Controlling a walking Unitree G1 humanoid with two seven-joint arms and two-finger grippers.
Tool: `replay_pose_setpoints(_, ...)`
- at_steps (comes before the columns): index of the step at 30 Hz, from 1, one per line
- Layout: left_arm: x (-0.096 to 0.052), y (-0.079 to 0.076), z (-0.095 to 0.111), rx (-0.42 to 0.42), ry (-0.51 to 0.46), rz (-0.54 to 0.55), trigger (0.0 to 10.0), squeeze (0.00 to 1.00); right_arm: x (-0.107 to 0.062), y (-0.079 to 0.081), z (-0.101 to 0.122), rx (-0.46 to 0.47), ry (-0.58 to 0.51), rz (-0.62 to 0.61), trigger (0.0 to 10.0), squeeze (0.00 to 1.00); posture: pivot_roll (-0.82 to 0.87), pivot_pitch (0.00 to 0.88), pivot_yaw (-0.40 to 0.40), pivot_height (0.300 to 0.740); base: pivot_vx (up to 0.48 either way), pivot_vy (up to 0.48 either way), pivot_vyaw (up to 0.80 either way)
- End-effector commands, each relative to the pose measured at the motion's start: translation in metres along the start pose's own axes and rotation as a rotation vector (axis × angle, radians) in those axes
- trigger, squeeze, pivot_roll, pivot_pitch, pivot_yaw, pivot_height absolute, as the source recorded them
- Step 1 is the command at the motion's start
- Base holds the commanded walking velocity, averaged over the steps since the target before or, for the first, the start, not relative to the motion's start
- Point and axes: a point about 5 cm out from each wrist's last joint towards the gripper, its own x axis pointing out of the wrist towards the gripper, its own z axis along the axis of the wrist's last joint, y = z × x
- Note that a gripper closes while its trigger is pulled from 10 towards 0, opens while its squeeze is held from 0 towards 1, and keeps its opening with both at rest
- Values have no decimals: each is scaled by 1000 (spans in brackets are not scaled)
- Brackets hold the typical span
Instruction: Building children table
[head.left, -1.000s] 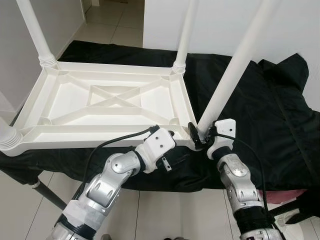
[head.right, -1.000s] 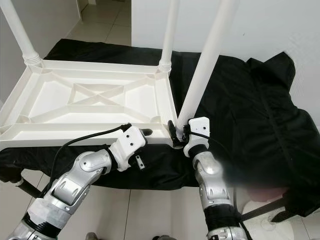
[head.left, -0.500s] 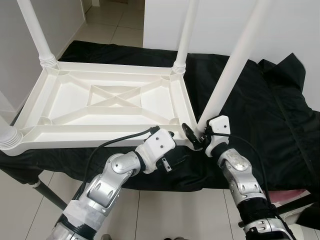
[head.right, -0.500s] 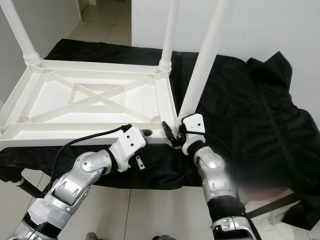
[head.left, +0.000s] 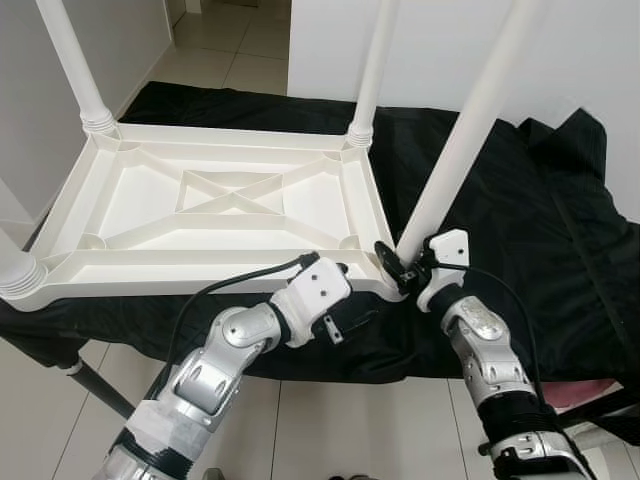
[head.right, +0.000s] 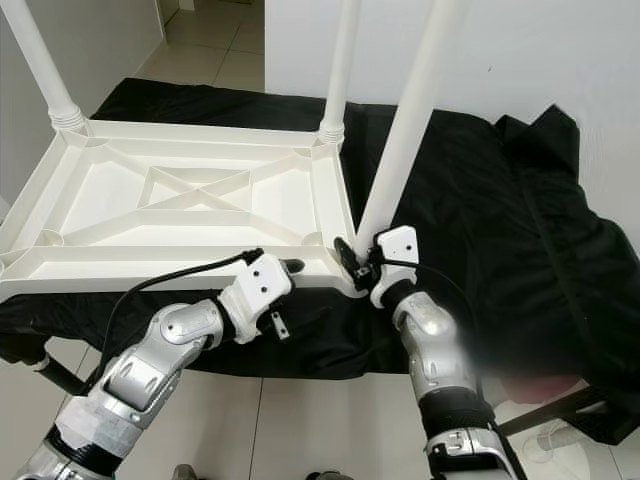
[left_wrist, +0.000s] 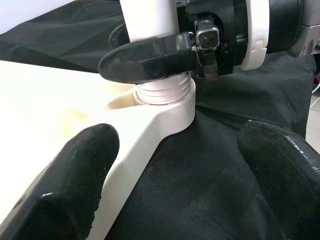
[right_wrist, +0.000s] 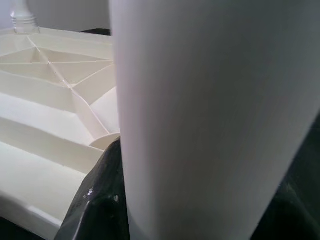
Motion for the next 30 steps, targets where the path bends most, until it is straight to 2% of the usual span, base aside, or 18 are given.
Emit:
replay_pose_setpoints(1,1,-3,-1,9,9,-12,10000,0,-4,-2,-5,23,34,-59,10000,0,3,92,-72,740,0,0,0)
replay_pose_setpoints(7,1,-3,-2,8,10,-13,10000,0,-2,3,-8,22,52,-101,10000,0,2,92,-71,740,0,0,0)
replay_pose_setpoints(13,0,-3,-1,7,11,-13,10000,0,-1,16,-9,65,59,-204,10000,0,2,93,-71,740,0,0,0)
replay_pose_setpoints(14,0,-3,-2,7,13,-13,10000,0,-2,19,-10,92,67,-268,10000,0,3,94,-74,740,0,0,0)
replay_pose_setpoints(15,0,-3,-2,7,13,-13,10000,0,-2,19,-10,92,67,-268,10000,0,3,94,-74,740,0,0,0)
replay_pose_setpoints(19,0,-4,-2,5,12,-10,10000,0,-9,22,-18,96,106,-418,10000,0,4,95,-77,740,0,0,0)
replay_pose_setpoints(22,0,-4,-2,4,11,-10,10000,0,-11,23,-20,99,116,-459,10000,0,3,94,-78,740,0,0,0)
replay_pose_setpoints(24,1,-4,-2,4,10,-8,10000,0,-14,28,-23,114,121,-534,10000,0,3,96,-83,740,0,0,0)
replay_pose_setpoints(26,1,-4,-2,4,10,-7,10000,0,-15,29,-23,122,123,-547,10000,0,3,96,-83,740,0,0,0)
replay_pose_setpoints(28,2,-3,-1,1,7,-3,10000,0,-12,43,-23,166,130,-554,10000,0,2,99,-83,740,0,0,0)
replay_pose_setpoints(30,2,-3,-1,0,6,-2,10000,0,-10,47,-19,166,116,-535,10000,0,-1,100,-83,740,0,0,0)
